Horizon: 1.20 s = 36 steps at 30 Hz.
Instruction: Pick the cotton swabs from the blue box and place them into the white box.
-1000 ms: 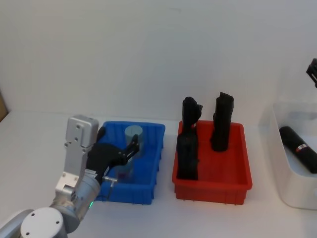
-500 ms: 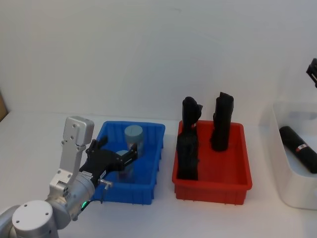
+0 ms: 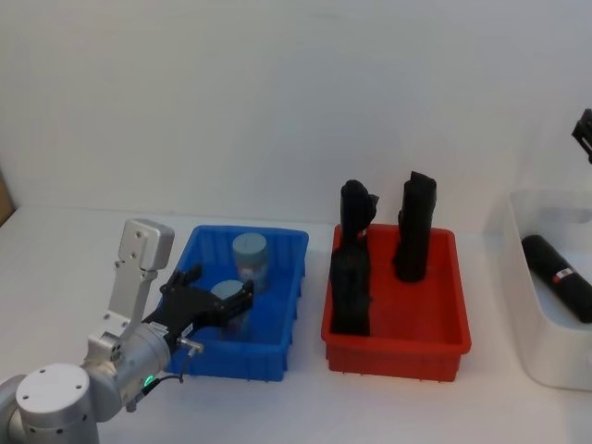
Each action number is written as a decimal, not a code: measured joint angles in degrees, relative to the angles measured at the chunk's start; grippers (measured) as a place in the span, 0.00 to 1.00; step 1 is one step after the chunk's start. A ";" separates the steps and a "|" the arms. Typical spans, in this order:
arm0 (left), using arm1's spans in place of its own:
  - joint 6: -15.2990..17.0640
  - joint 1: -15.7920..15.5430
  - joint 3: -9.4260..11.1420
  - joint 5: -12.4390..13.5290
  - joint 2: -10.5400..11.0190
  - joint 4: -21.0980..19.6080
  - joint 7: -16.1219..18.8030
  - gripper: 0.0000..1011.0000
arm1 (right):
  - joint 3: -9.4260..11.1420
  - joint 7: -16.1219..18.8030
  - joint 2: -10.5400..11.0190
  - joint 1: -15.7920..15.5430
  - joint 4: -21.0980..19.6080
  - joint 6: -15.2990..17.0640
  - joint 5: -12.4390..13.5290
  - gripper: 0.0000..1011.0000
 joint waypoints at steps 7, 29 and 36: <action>1.17 -0.82 -0.27 0.24 -0.12 1.91 -1.71 0.99 | 0.00 0.00 0.00 0.00 0.00 0.00 0.00 0.99; 2.84 -3.43 -0.46 0.71 -1.38 6.57 -5.81 0.99 | 0.00 0.00 0.00 0.00 0.00 0.00 0.00 0.99; 3.53 -3.88 -0.49 0.62 -1.64 7.16 -6.15 0.99 | 0.00 0.00 0.00 0.00 0.00 0.00 0.00 0.99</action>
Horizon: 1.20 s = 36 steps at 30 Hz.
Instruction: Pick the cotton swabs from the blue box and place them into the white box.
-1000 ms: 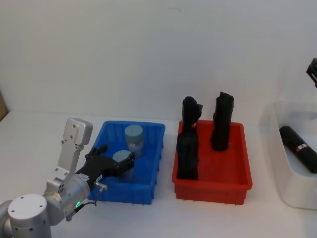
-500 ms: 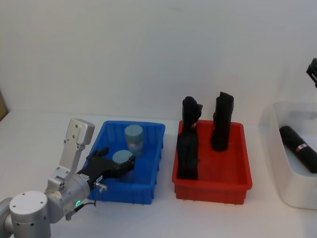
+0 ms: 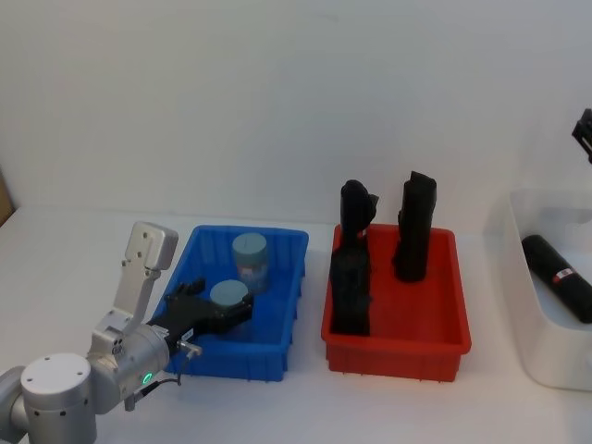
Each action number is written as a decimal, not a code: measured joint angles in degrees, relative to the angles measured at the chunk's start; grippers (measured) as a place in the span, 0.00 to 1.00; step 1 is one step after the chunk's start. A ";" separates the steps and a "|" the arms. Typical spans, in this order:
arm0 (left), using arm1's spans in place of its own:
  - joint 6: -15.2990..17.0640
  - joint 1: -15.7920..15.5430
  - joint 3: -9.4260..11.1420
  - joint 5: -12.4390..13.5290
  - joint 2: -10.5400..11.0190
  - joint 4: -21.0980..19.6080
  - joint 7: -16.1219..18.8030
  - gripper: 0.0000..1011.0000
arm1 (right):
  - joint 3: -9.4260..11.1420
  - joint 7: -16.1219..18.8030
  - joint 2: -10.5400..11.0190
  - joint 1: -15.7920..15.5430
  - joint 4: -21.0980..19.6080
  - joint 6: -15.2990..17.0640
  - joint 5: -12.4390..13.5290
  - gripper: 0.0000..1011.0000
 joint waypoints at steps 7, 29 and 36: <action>0.62 -0.38 -0.06 0.16 -0.19 0.40 -0.24 0.99 | 0.00 0.00 0.00 0.00 0.00 0.00 0.00 0.99; 1.21 -0.72 -0.11 0.42 -0.36 0.78 -0.46 0.66 | 0.00 0.00 0.00 0.00 0.00 0.00 0.00 0.99; 1.24 -0.76 -0.11 0.46 -0.39 0.82 -0.51 0.66 | 0.00 0.00 0.00 0.00 0.00 0.00 0.00 0.99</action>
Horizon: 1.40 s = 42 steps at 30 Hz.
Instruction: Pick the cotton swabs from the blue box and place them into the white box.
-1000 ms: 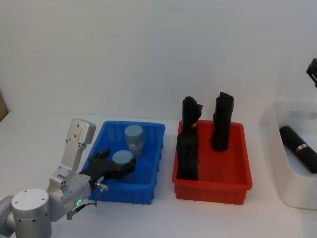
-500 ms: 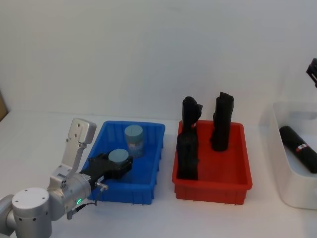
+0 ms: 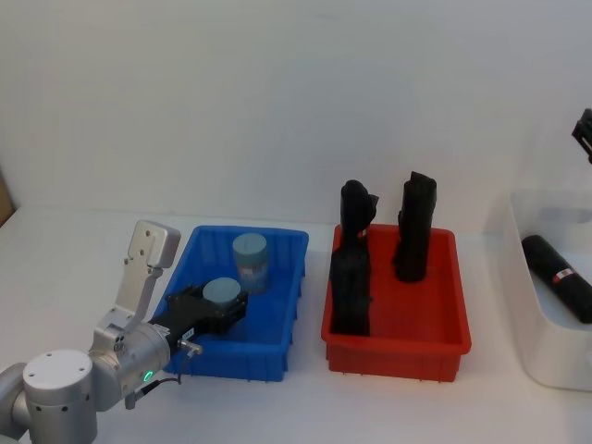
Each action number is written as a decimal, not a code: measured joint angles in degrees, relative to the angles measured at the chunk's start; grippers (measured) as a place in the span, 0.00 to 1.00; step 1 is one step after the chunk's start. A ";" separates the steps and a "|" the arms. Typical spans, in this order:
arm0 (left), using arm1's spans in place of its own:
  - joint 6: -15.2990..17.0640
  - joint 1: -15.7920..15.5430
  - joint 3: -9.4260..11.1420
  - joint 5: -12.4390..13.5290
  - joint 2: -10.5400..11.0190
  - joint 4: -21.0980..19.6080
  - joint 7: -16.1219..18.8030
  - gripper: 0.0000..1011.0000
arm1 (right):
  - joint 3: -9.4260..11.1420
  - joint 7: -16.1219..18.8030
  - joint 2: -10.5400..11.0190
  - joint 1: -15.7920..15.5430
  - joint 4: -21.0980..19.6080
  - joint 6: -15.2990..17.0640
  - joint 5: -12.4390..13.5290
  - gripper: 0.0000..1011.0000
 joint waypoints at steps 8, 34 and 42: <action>-0.73 0.05 -0.03 0.14 -0.01 -0.52 0.07 0.66 | 0.00 0.00 0.00 0.00 0.00 0.00 0.00 0.99; -12.75 0.76 -0.92 -1.67 -0.89 -9.18 2.12 0.66 | -0.48 5.42 -0.14 0.18 0.58 -1.21 0.08 0.99; -17.20 0.54 -0.07 -2.21 -2.72 -11.57 1.41 0.66 | -1.04 10.80 -0.07 -0.21 0.49 -1.39 -0.17 0.99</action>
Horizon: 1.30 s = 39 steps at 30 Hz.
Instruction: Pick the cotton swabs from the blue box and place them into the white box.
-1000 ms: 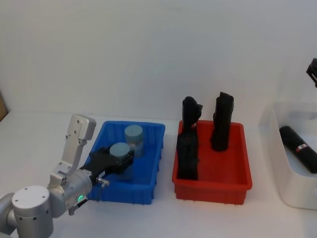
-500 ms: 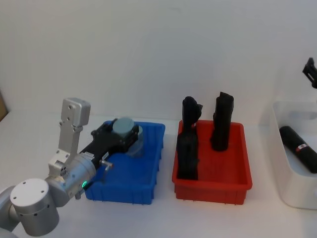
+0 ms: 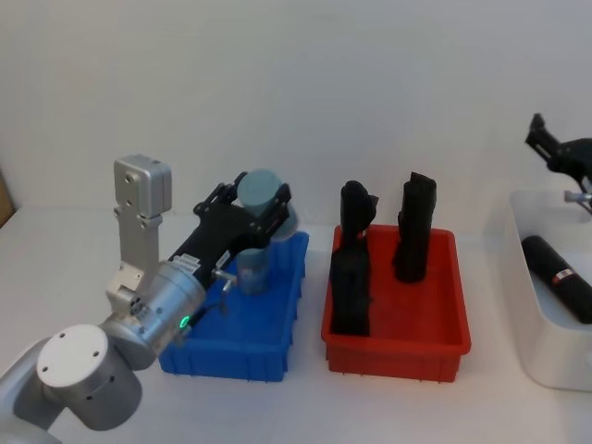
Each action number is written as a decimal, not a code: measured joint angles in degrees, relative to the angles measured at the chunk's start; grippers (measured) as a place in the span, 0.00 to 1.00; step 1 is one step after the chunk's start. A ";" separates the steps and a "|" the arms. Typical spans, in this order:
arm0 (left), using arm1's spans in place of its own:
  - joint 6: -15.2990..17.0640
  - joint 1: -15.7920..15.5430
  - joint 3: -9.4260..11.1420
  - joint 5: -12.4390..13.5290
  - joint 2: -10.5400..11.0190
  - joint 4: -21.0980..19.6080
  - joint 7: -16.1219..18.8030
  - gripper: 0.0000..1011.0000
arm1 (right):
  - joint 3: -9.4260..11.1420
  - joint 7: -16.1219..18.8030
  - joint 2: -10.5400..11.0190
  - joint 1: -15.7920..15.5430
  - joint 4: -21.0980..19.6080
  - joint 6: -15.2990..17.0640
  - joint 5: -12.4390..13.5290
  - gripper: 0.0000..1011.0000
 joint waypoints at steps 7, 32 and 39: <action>-1.61 -0.35 0.69 -0.43 -1.39 -0.82 -1.08 0.66 | -0.59 5.73 0.38 -0.66 -0.16 -0.37 -1.19 0.99; -1.08 -2.29 1.84 -0.18 -4.28 -0.74 -5.10 0.66 | -2.59 28.38 2.69 -1.95 -0.15 -5.80 -9.39 0.99; -0.31 -2.68 1.95 1.38 -4.51 -1.39 -5.38 0.66 | -3.17 34.10 3.39 -1.78 -0.14 -7.83 -12.69 0.99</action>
